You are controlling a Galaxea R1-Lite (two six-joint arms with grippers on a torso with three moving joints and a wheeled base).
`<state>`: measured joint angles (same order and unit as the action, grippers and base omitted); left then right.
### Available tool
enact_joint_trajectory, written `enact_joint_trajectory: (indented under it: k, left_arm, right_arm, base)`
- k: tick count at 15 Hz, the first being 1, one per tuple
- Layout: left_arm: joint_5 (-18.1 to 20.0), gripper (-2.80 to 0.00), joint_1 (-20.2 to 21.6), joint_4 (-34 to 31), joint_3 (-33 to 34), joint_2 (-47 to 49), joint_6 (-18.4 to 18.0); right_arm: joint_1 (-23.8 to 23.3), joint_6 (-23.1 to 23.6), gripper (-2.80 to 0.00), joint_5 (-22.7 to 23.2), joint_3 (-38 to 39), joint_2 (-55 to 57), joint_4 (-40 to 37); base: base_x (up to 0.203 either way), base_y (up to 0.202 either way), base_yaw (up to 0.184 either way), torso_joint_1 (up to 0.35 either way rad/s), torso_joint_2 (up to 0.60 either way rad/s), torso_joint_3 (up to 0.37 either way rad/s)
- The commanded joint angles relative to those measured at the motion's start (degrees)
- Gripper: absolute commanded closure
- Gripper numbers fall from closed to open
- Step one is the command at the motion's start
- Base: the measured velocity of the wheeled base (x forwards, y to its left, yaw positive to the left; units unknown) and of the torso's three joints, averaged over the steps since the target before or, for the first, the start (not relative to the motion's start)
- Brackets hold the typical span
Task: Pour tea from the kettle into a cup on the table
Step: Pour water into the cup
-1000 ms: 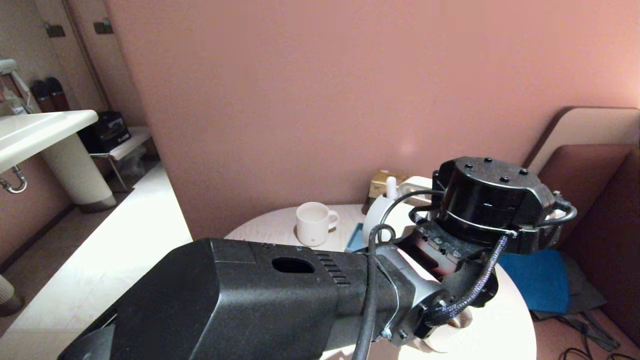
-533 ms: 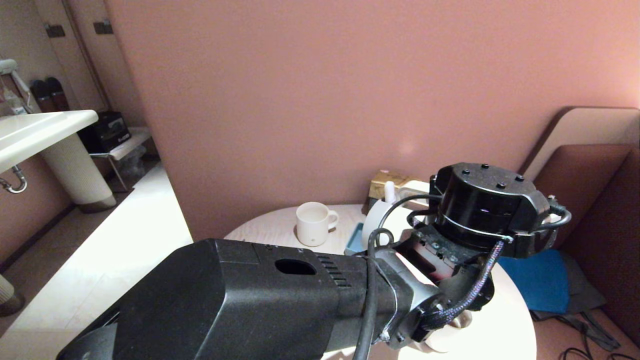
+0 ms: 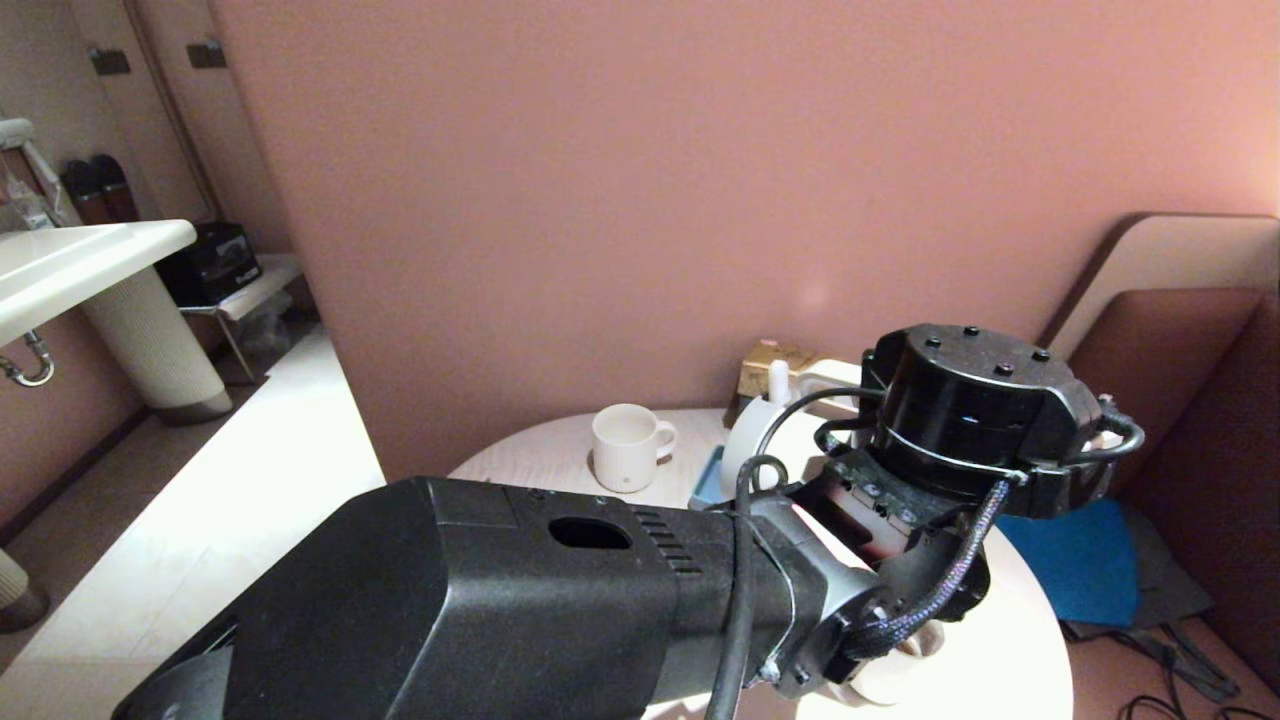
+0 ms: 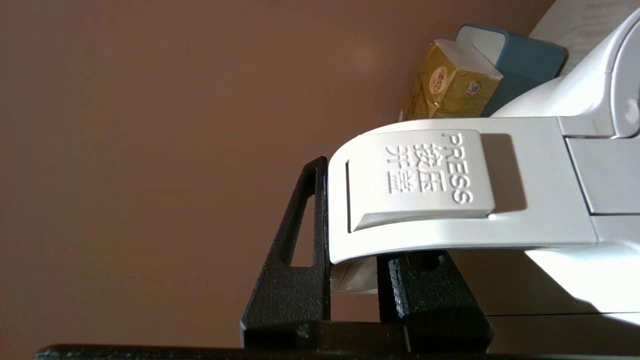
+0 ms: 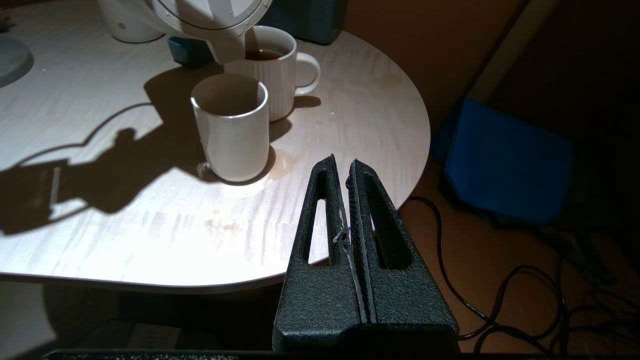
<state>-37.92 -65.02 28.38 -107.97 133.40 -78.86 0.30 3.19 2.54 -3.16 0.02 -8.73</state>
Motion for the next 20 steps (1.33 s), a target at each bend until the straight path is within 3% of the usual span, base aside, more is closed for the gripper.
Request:
enact_joint_trajectory:
  k: [1, 13, 16, 20]
  left_arm:
    - [-0.13, 0.0, -0.01, 0.32, 0.04, 0.1, -1.34]
    - [-0.13, 0.0, -0.1, 0.45, 0.25, -0.16, -1.91]
    - [-0.13, 0.0, -0.03, 0.7, 2.97, -1.28, -1.91]
    - [-0.04, 0.0, -0.01, 0.89, 3.73, -1.84, -0.4]
  right_arm:
    - [0.05, 0.06, 0.0, 0.01, -0.01, -0.02, -0.06]
    - [0.05, 0.06, 0.0, 0.01, -0.01, -0.02, -0.06]
    - [0.05, 0.06, 0.0, 0.01, -0.01, -0.02, -0.06]
    - [0.05, 0.06, 0.0, 0.01, -0.01, -0.02, -0.06]
  base:
    - [0.0, 0.0, 0.0, 0.0, 0.0, 0.0]
    - [0.0, 0.0, 0.0, 0.0, 0.0, 0.0]
    - [0.0, 0.0, 0.0, 0.0, 0.0, 0.0]
    - [0.0, 0.0, 0.0, 0.0, 0.0, 0.0]
